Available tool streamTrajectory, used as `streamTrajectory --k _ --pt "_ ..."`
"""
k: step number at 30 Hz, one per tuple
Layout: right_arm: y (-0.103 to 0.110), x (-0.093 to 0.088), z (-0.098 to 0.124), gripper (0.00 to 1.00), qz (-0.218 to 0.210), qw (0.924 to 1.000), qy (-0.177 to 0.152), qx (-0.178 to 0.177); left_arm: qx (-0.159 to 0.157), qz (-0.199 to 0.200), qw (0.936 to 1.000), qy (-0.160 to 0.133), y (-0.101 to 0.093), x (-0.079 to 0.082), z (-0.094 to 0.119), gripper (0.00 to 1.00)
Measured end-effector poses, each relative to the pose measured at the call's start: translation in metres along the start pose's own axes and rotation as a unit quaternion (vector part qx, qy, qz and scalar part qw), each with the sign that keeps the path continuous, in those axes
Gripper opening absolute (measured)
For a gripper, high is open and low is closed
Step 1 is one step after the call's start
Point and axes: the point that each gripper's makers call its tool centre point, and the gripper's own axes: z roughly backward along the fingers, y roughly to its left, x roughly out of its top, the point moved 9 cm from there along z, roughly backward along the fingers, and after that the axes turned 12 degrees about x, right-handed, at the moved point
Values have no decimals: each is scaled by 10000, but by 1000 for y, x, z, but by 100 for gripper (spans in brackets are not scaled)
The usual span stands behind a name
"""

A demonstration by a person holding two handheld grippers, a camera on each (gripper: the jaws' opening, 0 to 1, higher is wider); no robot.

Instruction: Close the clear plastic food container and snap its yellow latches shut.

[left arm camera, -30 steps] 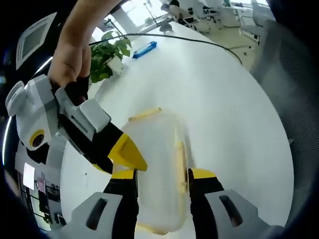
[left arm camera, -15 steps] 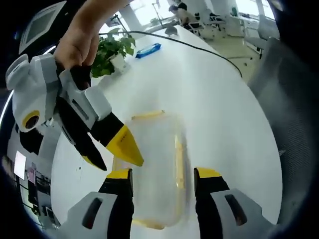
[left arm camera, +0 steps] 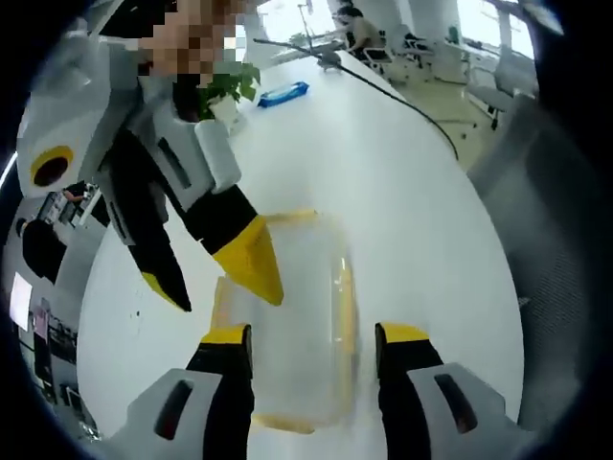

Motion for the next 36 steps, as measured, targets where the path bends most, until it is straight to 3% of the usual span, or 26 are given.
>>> streamTrajectory --k 6,10,12,18,21,25,29,33,35,36 --pt "14 -4 -2 47 111 9992 160 -359 -340 318 9988 135 9 -2 0 49" --pt "25 -4 3 46 4 9982 -6 -603 -402 445 9978 270 17 0 -1 48" --pt "28 -5 2 46 -115 9972 -169 -724 -474 404 9976 306 18 1 -1 50" --pt "35 -11 -3 47 -161 9965 -155 -806 -613 236 9969 433 24 -1 -2 50" --pt "36 -11 -6 46 -195 9959 -168 -864 -595 366 9965 459 28 -3 -2 51" --pt "34 -12 -4 46 -363 9934 -182 -1077 -402 763 9951 493 32 -6 1 49" --pt "33 -14 -1 46 -515 9888 -290 -1371 5 1223 9907 590 36 -10 6 48" --pt "32 -17 0 46 -855 9791 -465 -1784 490 1805 9804 618 41 -15 13 48" --pt "35 -16 0 46 -1043 9729 -718 -1936 678 1968 9764 579 41 -17 15 48" --pt "37 -14 -1 46 -1162 9676 -880 -2063 806 2168 9712 576 40 -18 17 48"
